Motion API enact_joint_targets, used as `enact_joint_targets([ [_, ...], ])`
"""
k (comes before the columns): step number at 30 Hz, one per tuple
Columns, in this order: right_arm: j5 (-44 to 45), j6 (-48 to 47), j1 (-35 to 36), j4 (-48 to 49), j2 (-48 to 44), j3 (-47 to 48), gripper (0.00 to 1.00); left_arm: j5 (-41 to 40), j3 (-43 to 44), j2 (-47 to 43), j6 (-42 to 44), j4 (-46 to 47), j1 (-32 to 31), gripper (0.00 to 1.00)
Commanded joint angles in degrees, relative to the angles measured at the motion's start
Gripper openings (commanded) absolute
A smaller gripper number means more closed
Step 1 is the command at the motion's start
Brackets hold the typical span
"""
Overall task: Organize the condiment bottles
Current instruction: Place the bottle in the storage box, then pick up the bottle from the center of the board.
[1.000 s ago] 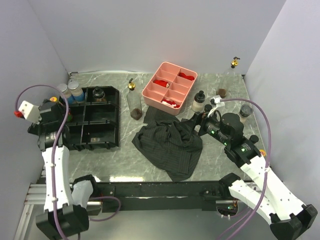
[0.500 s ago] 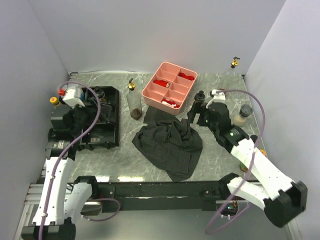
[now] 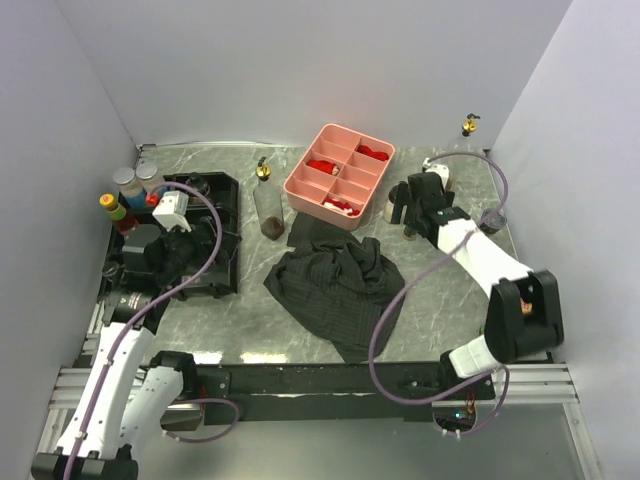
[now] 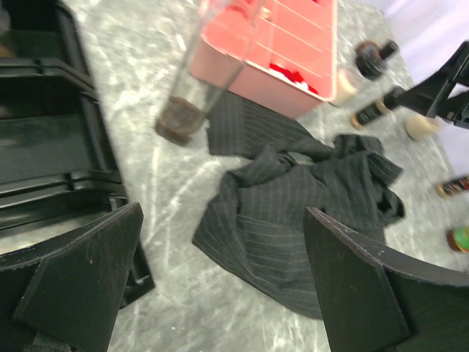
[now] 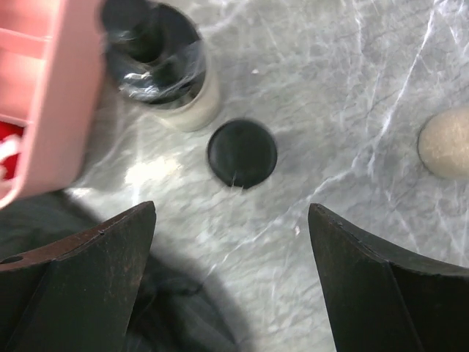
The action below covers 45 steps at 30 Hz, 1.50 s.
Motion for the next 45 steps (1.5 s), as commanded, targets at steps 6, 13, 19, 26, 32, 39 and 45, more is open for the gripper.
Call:
enact_joint_targets([
  [6,-0.82,-3.06,-3.62,0.93,9.36,8.77,0.85,-10.32,0.89,-6.27,1.04,0.24,-0.35,0.97],
  [13,-4.52,-3.15,-5.47,2.07,12.70,9.83,0.80,-11.11,1.07,-6.98,0.95,-0.11,-0.35,0.96],
  [19,-5.66,-2.36,-5.55,2.42,14.46,9.13,0.68,-13.83,1.16,-7.07,0.95,-0.81,-0.35,0.96],
  [26,-1.45,-2.62,-4.59,2.43,9.90,7.46,0.45,-16.38,1.24,-7.95,0.86,-0.99,-0.35,0.97],
  [32,1.10,-3.41,0.23,-0.11,1.90,6.05,0.39,-19.46,1.33,-9.88,0.51,-1.43,-0.35,0.96],
  [39,1.72,-3.41,12.01,-3.81,-10.74,3.33,0.37,-24.65,1.16,-12.08,-0.11,-1.87,-0.35,0.96],
  [45,-1.09,-1.48,29.03,-4.96,-19.71,-0.10,0.35,-28.07,0.80,-14.54,-0.46,-1.78,-0.35,0.96],
])
